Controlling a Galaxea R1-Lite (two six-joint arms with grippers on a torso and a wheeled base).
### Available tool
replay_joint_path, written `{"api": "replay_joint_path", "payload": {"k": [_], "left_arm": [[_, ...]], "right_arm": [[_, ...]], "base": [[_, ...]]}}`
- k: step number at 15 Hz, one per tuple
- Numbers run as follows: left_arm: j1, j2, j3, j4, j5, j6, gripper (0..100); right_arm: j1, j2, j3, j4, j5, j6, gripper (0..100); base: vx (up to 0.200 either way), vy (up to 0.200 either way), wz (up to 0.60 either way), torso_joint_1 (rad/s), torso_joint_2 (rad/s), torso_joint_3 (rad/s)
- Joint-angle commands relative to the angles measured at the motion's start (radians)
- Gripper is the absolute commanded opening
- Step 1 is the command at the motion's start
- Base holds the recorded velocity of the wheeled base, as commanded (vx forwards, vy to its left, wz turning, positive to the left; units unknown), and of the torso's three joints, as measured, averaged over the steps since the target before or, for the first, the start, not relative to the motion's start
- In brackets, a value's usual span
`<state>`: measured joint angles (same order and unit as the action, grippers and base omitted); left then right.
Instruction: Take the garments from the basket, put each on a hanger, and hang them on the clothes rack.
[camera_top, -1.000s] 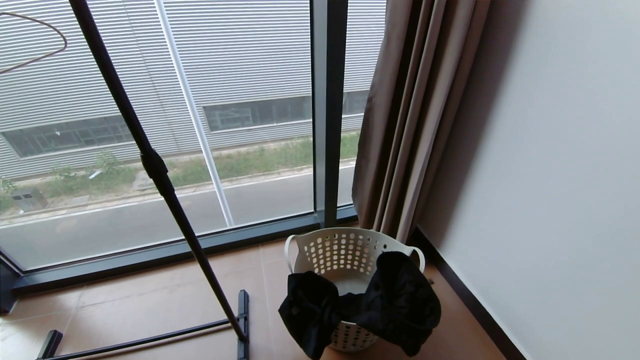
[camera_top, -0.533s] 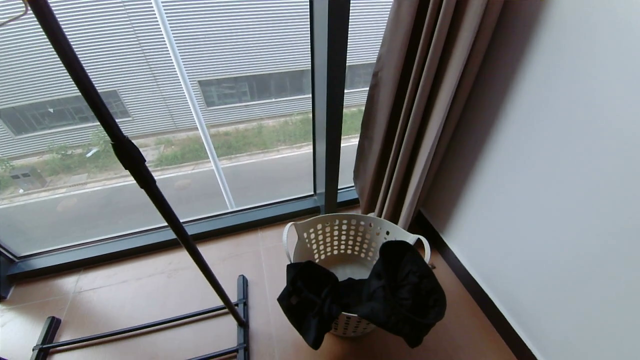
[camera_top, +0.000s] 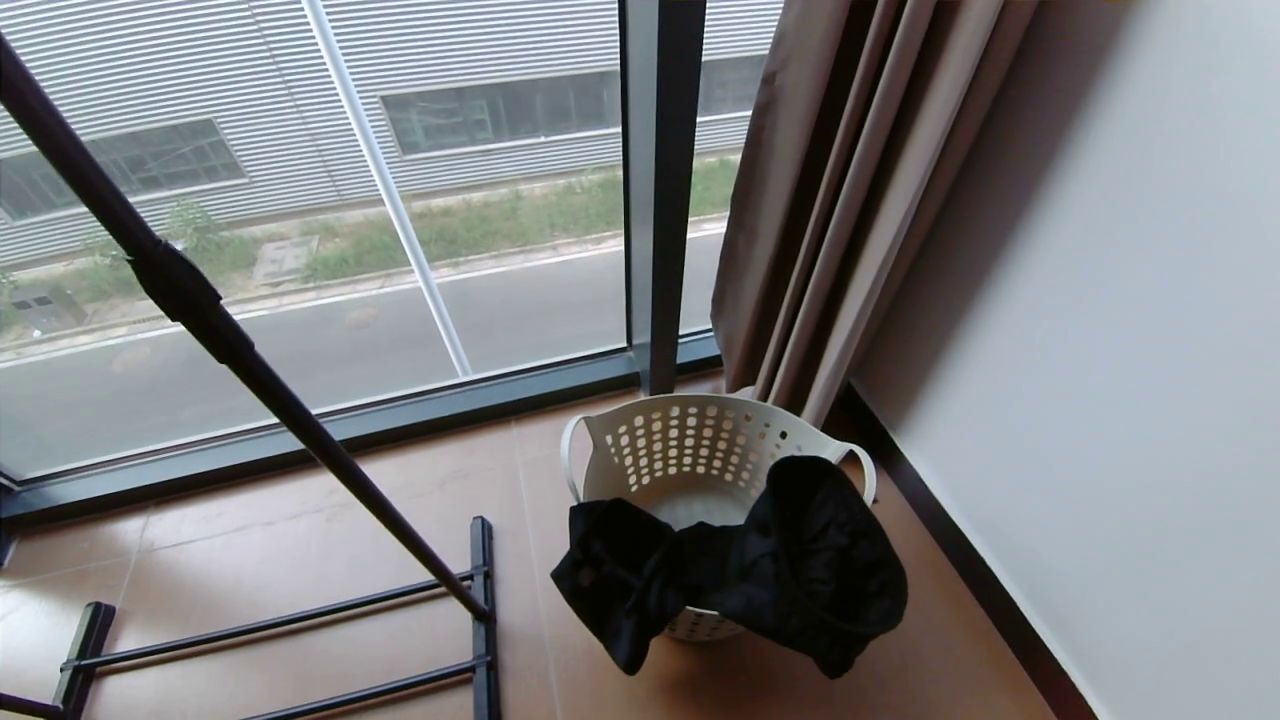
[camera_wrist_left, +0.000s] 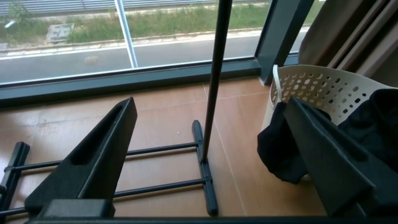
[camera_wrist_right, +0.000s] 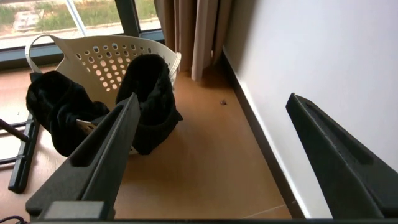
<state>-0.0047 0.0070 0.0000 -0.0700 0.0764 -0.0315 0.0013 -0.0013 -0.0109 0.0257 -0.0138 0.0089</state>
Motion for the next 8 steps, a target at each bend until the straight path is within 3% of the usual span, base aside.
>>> {"api": "replay_joint_path", "payload": {"k": [1, 8], "left_arm": [[0.000, 0.001, 0.000, -0.001, 0.000, -0.001, 100], [-0.001, 0.002, 0.000, -0.001, 0.000, 0.001, 100]], "right_arm": [[0.000, 0.001, 0.000, 0.000, 0.000, 0.000, 100], [0.000, 0.001, 0.000, 0.000, 0.000, 0.000, 100]], "base": [[0.000, 0.000, 0.00, 0.002, 0.01, -0.203], [0.000, 0.000, 0.00, 0.002, 0.00, -0.197]]}}
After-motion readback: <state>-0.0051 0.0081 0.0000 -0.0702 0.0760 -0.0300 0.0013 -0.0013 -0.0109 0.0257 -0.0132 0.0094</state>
